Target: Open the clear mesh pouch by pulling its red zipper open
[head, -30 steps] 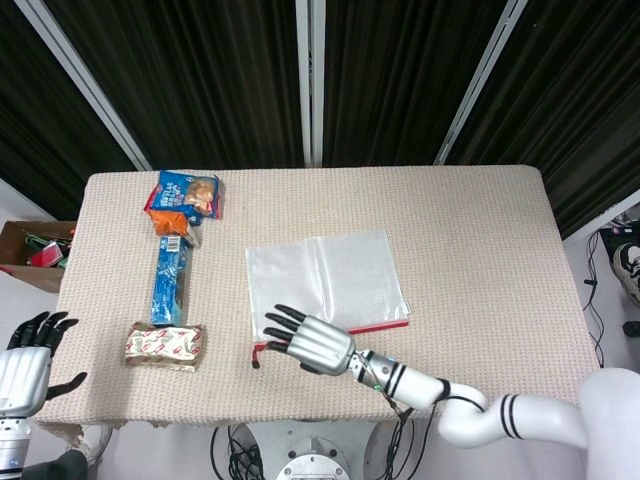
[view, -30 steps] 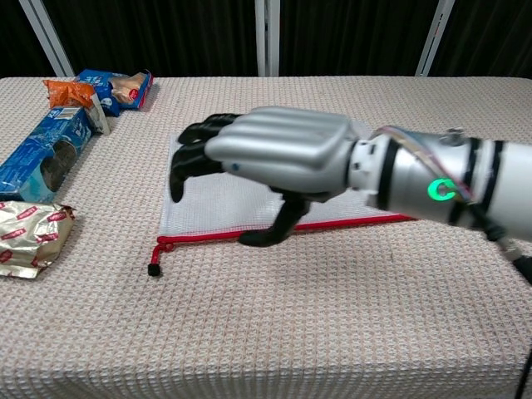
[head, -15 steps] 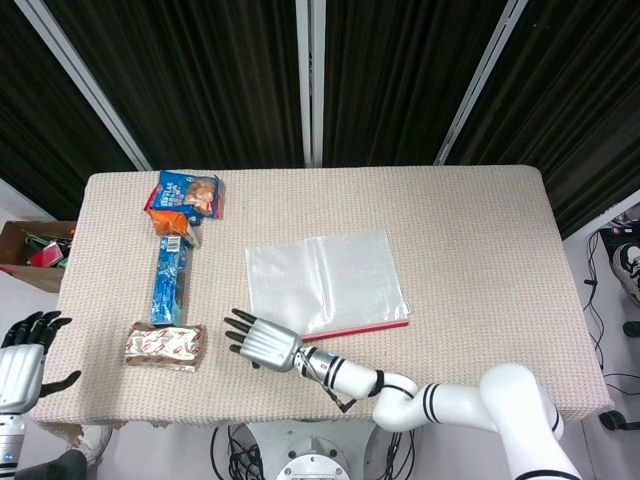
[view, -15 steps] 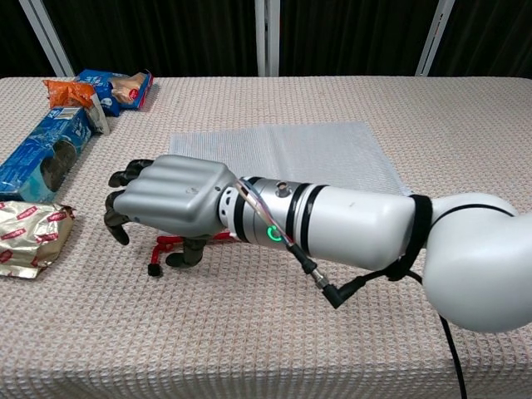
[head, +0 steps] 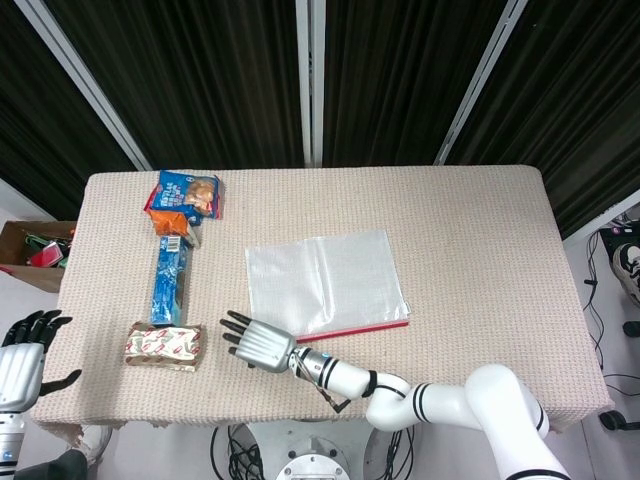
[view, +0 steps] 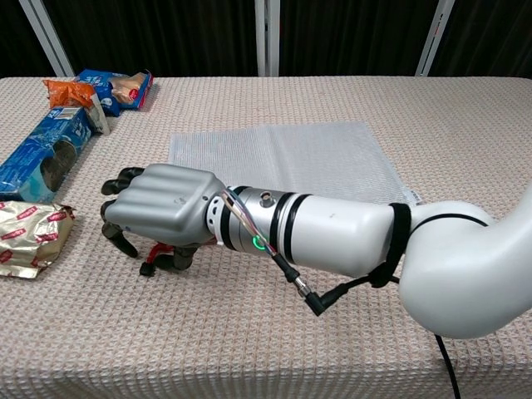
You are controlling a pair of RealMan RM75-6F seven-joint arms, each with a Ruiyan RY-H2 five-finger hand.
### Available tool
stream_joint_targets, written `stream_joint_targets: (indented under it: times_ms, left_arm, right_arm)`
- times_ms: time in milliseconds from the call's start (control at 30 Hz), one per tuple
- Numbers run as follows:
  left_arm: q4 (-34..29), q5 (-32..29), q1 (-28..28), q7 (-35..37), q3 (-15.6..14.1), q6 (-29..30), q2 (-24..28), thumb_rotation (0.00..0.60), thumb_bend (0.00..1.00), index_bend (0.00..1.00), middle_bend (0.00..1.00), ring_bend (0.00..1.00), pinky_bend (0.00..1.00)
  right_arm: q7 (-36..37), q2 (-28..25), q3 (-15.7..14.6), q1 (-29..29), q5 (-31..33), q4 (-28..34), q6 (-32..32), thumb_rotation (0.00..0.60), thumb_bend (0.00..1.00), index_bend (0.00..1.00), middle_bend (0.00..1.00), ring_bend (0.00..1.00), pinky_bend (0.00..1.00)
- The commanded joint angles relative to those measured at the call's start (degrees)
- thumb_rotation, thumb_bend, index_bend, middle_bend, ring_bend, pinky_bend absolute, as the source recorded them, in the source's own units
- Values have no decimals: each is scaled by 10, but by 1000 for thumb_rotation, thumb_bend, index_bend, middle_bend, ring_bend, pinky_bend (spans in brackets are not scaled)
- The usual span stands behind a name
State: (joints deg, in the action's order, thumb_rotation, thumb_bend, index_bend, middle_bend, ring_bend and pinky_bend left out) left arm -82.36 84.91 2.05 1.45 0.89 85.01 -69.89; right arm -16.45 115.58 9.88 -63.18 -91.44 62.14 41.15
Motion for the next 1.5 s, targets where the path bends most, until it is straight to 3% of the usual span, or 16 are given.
stream_joint_targets:
  times_ms: [33, 433, 667, 833, 1100, 1500]
  left_arm:
    - [1, 0, 0, 1, 0, 1, -1, 600, 0, 228, 146, 99, 157]
    - [6, -2, -3, 4, 0, 3, -4, 600, 0, 227, 138, 99, 157]
    - [8, -1, -1, 5, 0, -2, -5, 600, 0, 226, 129, 99, 157]
    - [8, 5, 10, 12, -2, -17, -5, 600, 0, 226, 129, 99, 157]
    - [3, 40, 58, 53, -2, -65, -12, 600, 0, 226, 129, 99, 158]
    - [25, 111, 202, 222, 11, -182, -61, 600, 0, 236, 129, 99, 158]
  right_arm:
    - [2, 1, -3, -1, 2, -1, 3, 600, 326, 472, 200, 0, 0]
    - [9, 14, -9, -11, 11, -20, 8, 600, 355, 541, 225, 0, 0]
    - [22, 20, -11, -15, 8, -32, 20, 600, 459, 678, 274, 0, 0]
    - [36, 16, -19, -9, -6, -32, 54, 600, 481, 784, 292, 3, 0]
    - [55, -29, -31, 16, -35, 12, 128, 600, 516, 884, 345, 39, 0]
    - [63, -123, -53, 52, -102, 90, 246, 600, 526, 968, 401, 96, 26]
